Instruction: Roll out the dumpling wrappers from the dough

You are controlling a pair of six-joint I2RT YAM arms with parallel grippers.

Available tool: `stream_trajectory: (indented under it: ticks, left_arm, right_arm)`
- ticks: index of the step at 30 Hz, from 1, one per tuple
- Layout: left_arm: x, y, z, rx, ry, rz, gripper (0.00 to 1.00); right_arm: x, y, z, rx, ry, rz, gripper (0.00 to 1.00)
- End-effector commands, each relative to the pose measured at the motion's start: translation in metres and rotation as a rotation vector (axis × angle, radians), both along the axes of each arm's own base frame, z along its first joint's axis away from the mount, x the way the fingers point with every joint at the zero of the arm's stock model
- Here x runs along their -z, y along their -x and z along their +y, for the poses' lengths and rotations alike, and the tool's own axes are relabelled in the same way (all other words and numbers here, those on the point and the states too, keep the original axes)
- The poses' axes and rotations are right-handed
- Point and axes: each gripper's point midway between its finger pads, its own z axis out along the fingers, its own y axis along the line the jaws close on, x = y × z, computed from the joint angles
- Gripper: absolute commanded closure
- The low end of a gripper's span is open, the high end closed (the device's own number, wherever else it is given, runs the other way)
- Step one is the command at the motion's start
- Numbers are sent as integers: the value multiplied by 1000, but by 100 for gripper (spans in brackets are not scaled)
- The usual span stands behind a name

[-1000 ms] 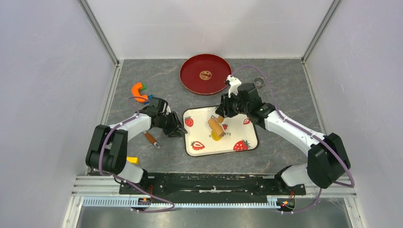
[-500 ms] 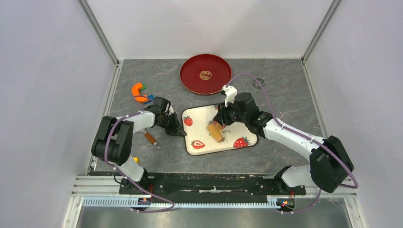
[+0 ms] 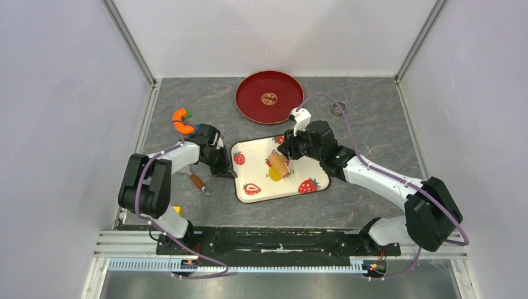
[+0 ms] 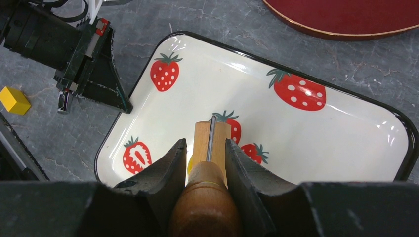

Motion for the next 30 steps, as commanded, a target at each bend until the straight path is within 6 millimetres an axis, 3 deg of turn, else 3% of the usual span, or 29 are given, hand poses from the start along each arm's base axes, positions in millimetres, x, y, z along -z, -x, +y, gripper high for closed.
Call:
stream_trajectory:
  ticks: [1,11,22,30]
  left_arm:
    - [11,10,28,33,-146,17,98]
    - [11,11,27,40,-142,22,98]
    - [8,9,36,32,-182,20,98]
    - [10,9,56,19,-260,56,98]
  right_arm:
    - [-25,-19,11,12,-52,-98,100]
    - [24,-19,6,10,96,-49,100]
    - [76,-18,-47,126,395,-51,100]
    - [113,-7,-65,135,491,18,100]
